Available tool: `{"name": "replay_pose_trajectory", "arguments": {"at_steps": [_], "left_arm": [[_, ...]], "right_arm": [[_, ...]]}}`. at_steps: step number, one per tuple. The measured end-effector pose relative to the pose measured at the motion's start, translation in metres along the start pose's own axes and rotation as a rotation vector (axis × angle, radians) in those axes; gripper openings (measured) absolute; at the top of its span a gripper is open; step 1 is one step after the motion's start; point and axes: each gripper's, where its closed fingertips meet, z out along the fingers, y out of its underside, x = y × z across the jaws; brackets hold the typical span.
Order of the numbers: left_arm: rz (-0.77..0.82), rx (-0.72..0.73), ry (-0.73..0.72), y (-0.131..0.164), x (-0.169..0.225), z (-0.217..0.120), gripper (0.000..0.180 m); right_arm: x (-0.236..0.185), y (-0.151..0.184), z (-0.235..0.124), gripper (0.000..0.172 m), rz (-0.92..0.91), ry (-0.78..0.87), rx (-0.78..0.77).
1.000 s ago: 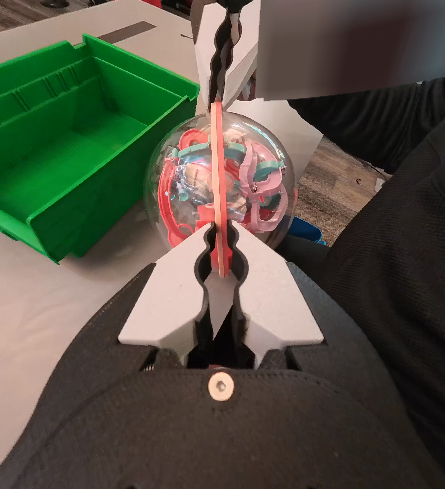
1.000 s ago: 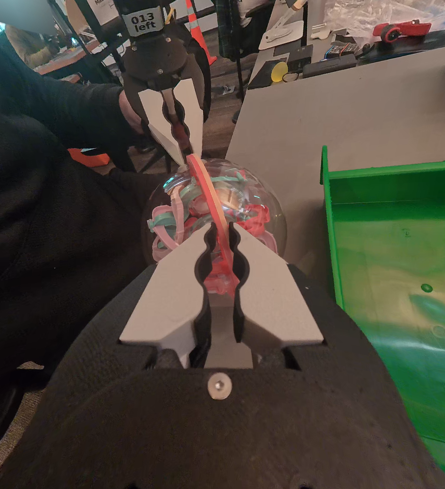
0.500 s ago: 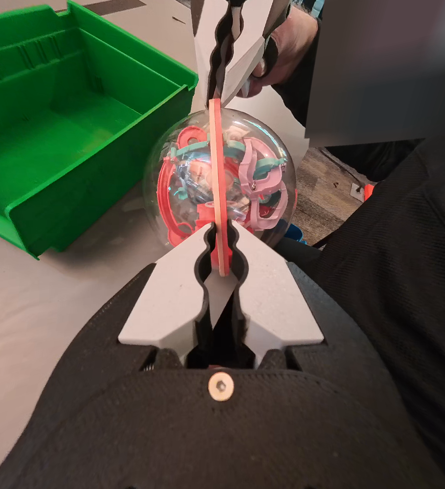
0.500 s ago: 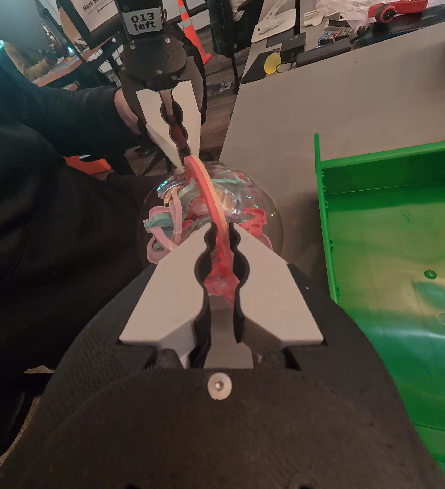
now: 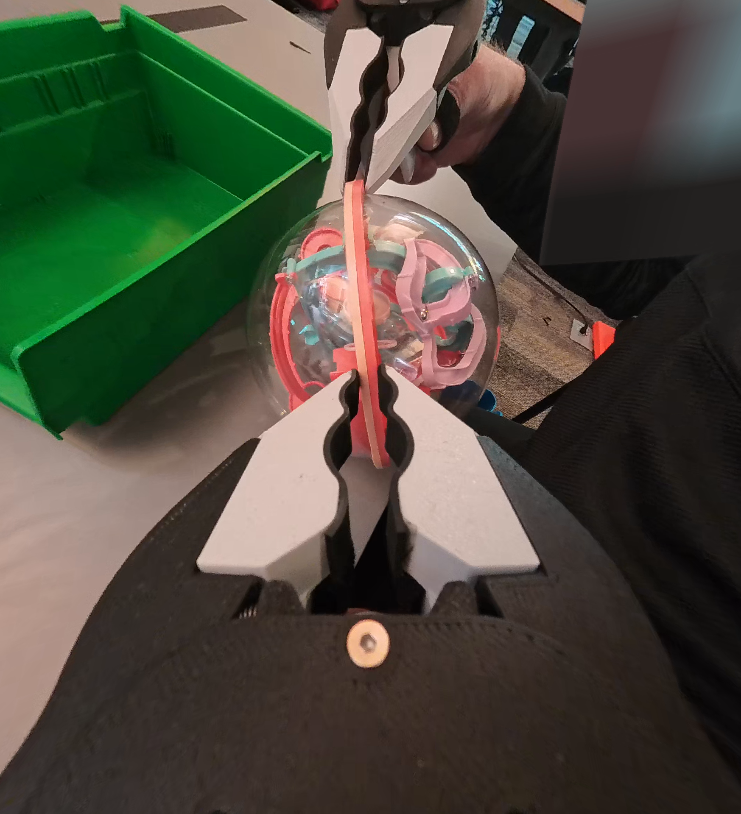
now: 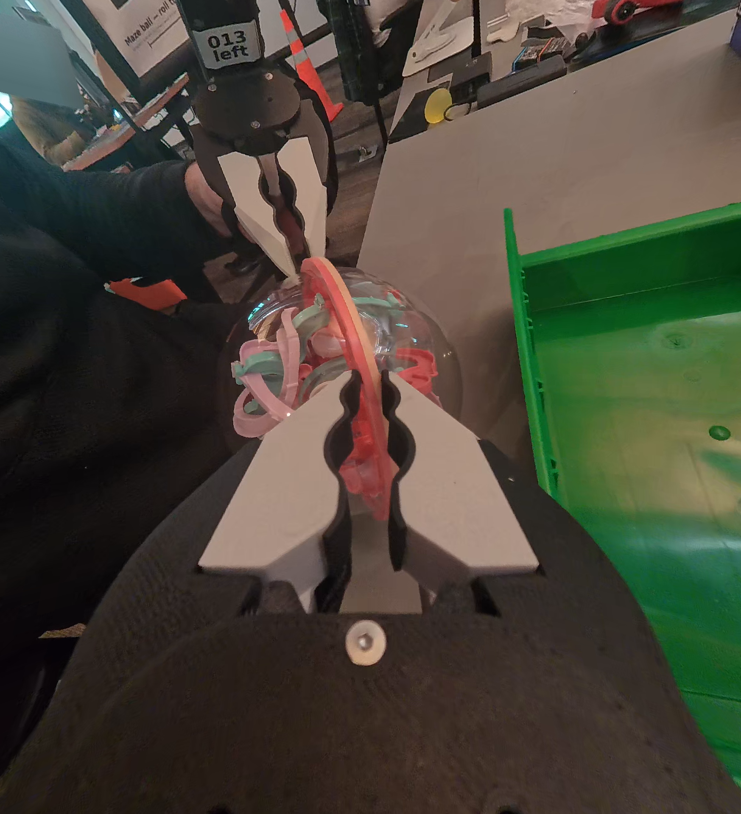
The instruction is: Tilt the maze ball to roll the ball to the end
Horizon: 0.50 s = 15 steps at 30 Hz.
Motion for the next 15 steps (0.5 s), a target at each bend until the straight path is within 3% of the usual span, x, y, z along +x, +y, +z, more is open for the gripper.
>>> {"name": "replay_pose_trajectory", "arguments": {"at_steps": [15], "left_arm": [[-0.018, 0.026, 0.026, -0.0075, -0.0057, 0.0055, 0.006]], "right_arm": [[0.0072, 0.0074, -0.0053, 0.008, 0.052, 0.017, 0.041]]}}
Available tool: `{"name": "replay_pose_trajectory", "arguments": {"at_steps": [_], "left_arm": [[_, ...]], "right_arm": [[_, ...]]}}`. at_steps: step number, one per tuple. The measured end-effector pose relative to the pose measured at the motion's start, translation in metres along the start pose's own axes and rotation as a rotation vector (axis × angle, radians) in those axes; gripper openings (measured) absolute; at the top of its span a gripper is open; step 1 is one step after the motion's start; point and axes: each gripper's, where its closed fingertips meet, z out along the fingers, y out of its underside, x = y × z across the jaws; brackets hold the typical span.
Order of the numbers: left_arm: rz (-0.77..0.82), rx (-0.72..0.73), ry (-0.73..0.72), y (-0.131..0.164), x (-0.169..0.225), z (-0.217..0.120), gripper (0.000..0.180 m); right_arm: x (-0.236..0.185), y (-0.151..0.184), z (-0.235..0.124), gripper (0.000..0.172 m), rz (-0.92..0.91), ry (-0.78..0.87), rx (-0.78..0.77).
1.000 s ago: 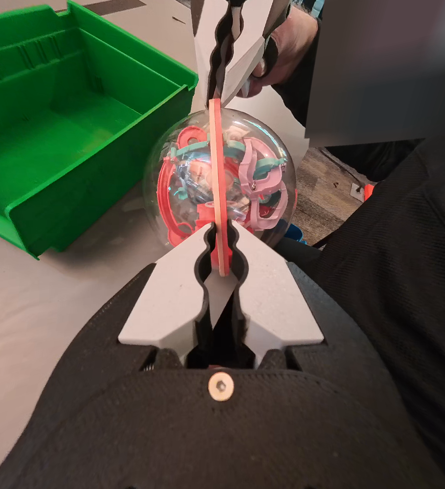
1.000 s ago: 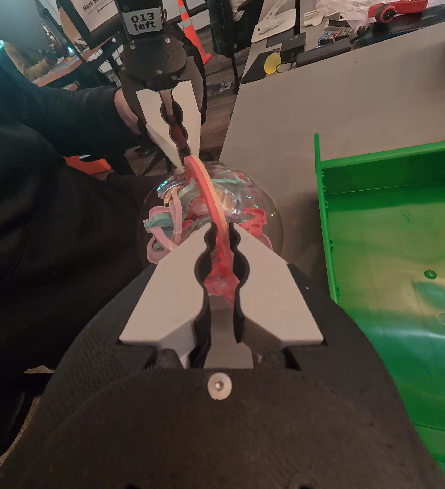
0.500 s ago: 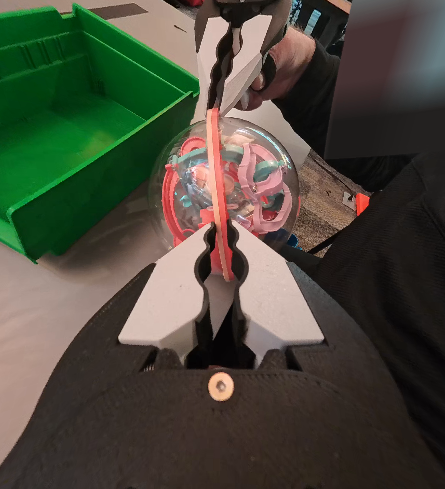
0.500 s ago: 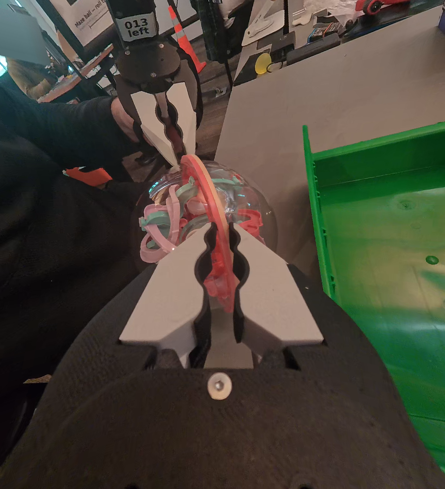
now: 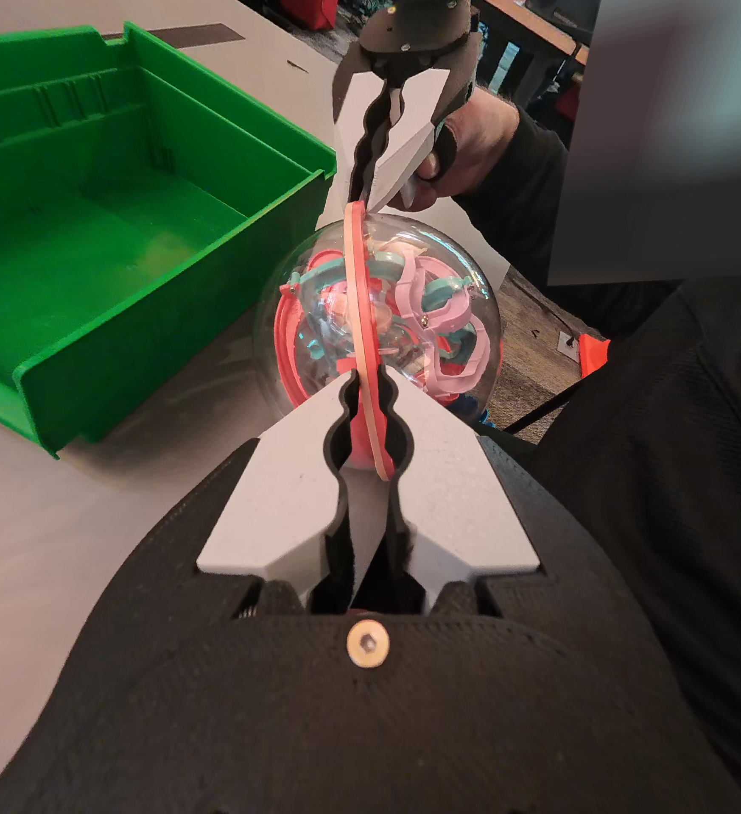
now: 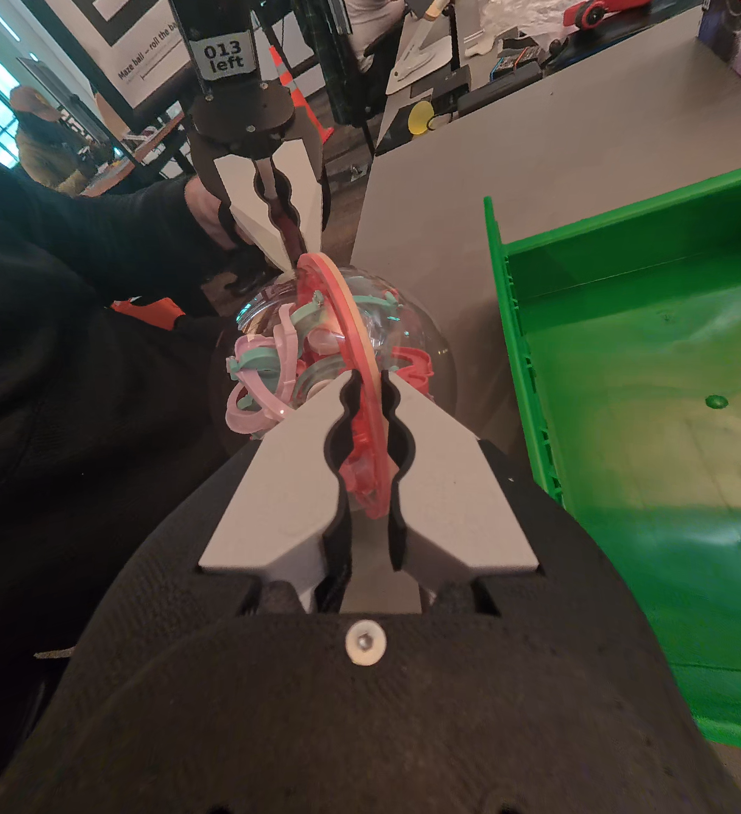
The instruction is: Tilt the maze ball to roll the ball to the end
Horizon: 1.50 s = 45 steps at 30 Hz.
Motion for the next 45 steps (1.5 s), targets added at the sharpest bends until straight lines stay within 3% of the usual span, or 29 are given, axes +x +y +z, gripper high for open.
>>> {"name": "replay_pose_trajectory", "arguments": {"at_steps": [20, 30, 37, 45], "left_arm": [[-0.086, -0.016, 0.060, -0.011, -0.010, 0.007, 0.006], [-0.107, 0.072, 0.052, -0.011, -0.013, 0.003, 0.014], [-0.173, 0.160, 0.054, -0.002, -0.013, -0.012, 0.019], [-0.312, 0.198, 0.033, 0.035, -0.022, -0.011, 0.021]], "right_arm": [[0.009, 0.005, -0.007, 0.008, 0.099, 0.012, 0.049], [0.007, 0.003, -0.005, 0.007, 0.084, 0.001, 0.061], [0.006, 0.002, -0.003, 0.007, 0.073, -0.001, 0.056], [0.006, 0.002, -0.002, 0.007, 0.072, -0.003, 0.061]]}}
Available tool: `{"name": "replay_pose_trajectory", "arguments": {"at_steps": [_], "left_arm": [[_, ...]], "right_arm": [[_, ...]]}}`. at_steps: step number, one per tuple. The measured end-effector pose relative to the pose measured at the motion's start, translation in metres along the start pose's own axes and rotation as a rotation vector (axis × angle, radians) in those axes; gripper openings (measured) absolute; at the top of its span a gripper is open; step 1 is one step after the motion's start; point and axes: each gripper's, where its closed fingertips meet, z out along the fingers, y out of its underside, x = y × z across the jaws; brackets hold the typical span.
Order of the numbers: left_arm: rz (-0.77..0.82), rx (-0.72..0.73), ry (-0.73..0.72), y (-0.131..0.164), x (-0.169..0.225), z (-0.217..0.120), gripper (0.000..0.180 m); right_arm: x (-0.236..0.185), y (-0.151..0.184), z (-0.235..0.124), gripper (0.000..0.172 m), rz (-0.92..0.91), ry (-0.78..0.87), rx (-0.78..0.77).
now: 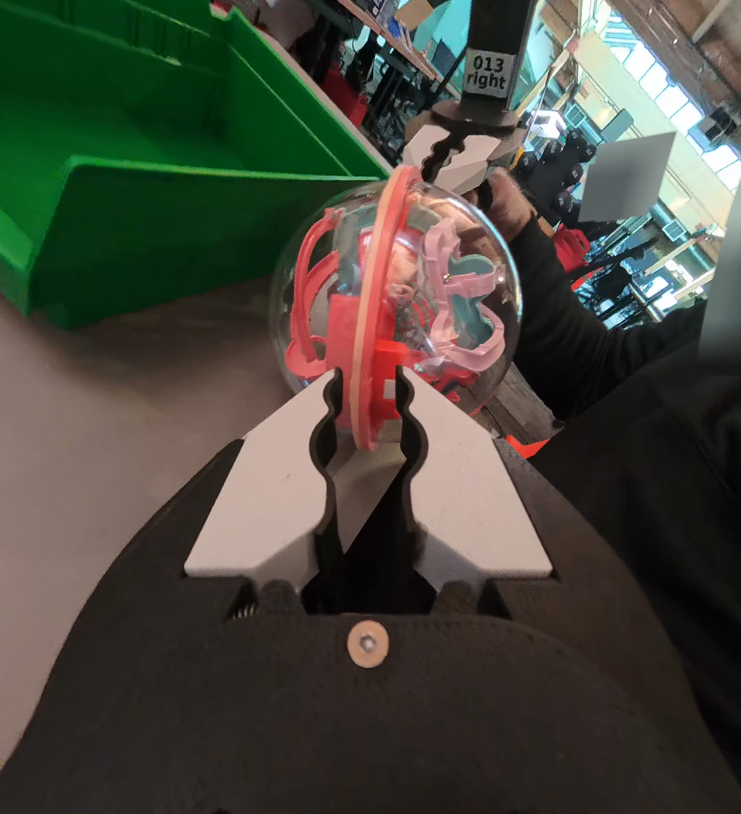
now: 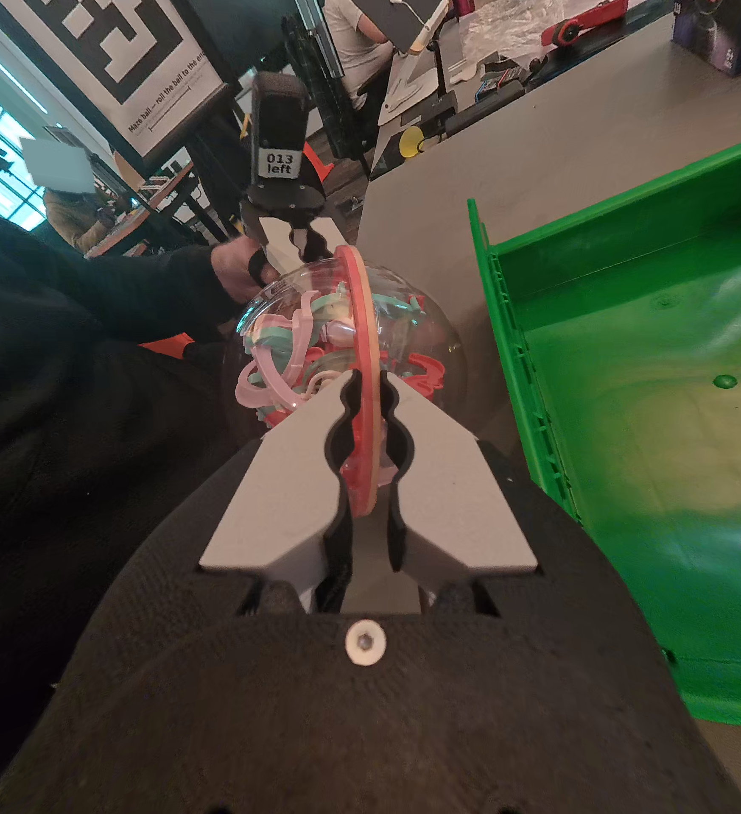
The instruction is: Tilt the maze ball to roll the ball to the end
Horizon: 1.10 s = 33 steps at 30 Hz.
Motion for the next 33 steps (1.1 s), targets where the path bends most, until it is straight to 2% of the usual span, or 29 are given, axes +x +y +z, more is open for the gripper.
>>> {"name": "replay_pose_trajectory", "arguments": {"at_steps": [5, 11, 33], "left_arm": [[-0.067, 0.018, 0.037, 0.007, -0.004, 0.006, 0.021], [-0.101, 0.055, 0.082, 0.012, -0.002, 0.008, 0.008], [-0.190, -0.003, 0.136, -0.017, 0.000, 0.008, 0.007]], "right_arm": [[0.000, 0.000, -0.001, 0.007, -0.002, 0.010, -0.002], [0.002, 0.001, -0.002, 0.007, 0.007, 0.011, 0.014], [0.013, 0.013, -0.010, 0.007, 0.148, 0.005, 0.064]]}}
